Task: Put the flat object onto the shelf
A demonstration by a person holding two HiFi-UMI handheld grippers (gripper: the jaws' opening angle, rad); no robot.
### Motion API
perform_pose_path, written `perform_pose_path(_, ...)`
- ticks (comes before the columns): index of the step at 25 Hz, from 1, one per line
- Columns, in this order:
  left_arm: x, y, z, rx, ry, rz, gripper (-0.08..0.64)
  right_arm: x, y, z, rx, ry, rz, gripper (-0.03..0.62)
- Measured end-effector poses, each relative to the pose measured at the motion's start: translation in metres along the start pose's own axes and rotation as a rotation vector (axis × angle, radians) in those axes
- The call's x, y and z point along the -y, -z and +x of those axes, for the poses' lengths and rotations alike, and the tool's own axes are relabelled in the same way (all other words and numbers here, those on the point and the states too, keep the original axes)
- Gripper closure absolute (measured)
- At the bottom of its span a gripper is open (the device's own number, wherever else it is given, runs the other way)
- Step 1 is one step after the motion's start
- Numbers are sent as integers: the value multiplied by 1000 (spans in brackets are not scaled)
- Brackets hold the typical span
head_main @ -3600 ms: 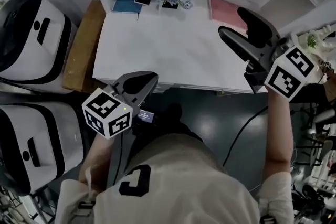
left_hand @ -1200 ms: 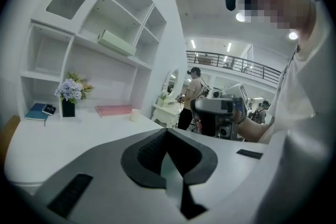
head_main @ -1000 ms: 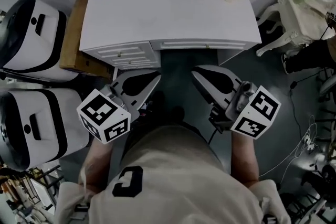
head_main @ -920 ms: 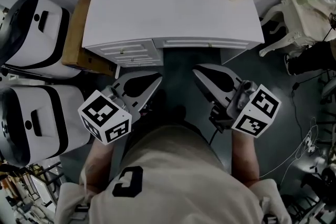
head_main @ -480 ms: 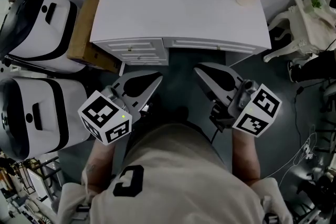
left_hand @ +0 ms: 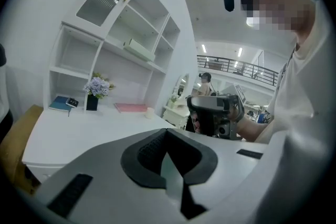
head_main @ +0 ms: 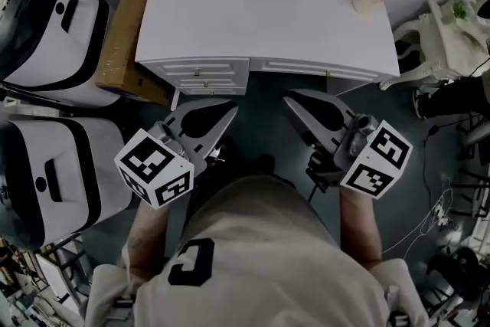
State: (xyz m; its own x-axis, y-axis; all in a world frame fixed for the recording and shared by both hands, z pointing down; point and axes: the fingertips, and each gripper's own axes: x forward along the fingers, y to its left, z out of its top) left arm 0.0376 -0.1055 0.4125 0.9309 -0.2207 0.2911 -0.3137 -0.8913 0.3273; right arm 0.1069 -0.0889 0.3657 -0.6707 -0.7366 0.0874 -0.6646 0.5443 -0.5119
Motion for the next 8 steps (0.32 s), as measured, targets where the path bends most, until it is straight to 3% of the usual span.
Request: perform_pose_path(8,-52,-2,-26,20,0,-27,546,-5,1,53,-36,25,-14,568)
